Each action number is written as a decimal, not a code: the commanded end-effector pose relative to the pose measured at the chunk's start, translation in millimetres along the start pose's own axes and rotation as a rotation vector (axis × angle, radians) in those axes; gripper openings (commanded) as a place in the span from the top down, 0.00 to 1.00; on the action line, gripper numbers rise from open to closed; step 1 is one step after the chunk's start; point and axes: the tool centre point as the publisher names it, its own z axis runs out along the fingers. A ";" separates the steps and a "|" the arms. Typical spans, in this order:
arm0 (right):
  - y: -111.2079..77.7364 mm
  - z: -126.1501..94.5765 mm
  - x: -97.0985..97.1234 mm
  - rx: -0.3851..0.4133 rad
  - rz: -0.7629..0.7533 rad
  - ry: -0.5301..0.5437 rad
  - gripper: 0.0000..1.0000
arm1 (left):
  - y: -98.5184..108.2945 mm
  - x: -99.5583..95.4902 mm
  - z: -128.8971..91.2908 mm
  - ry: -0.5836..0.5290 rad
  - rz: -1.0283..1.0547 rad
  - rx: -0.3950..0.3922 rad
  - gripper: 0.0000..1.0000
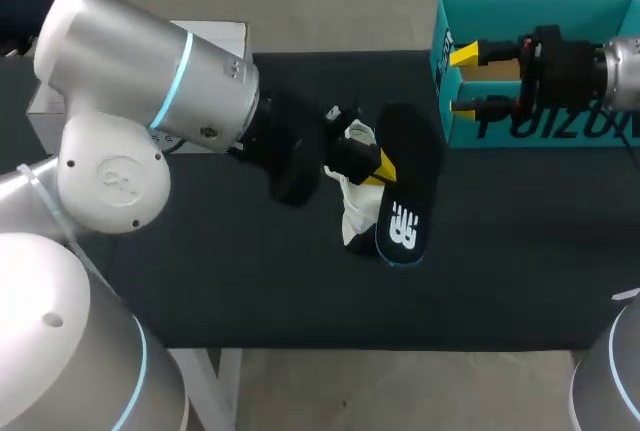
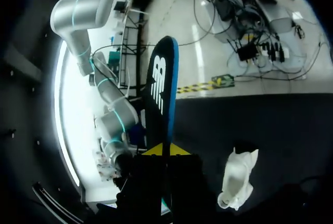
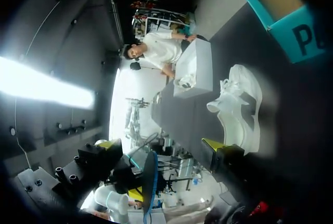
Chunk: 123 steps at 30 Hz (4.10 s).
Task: Take the shoe out of the shoebox, open the shoe tongue, remove and reinsert the insole, then place the shoe into the shoebox
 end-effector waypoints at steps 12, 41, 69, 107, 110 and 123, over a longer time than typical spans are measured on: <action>-8.1 5.8 2.1 0.023 -0.012 0.018 0.00 | 38.0 7.7 23.0 -0.110 0.031 -0.159 1.00; -35.7 24.6 -3.6 0.059 -0.008 0.050 1.00 | 96.7 -0.9 49.5 -0.099 0.051 -0.149 1.00; -29.1 42.4 -30.7 0.095 0.016 -0.015 1.00 | 110.0 -22.4 0.5 0.461 -0.048 0.068 0.00; -26.0 55.6 -50.5 0.063 0.031 -0.065 1.00 | 152.0 -51.6 -4.3 0.819 0.050 -0.023 0.00; -25.9 55.8 -50.5 0.057 0.031 -0.062 1.00 | 150.1 -51.9 -1.8 0.813 0.045 -0.023 0.00; -27.4 54.3 -50.2 0.053 0.032 -0.056 1.00 | 149.3 -52.4 1.6 0.795 0.040 -0.024 0.00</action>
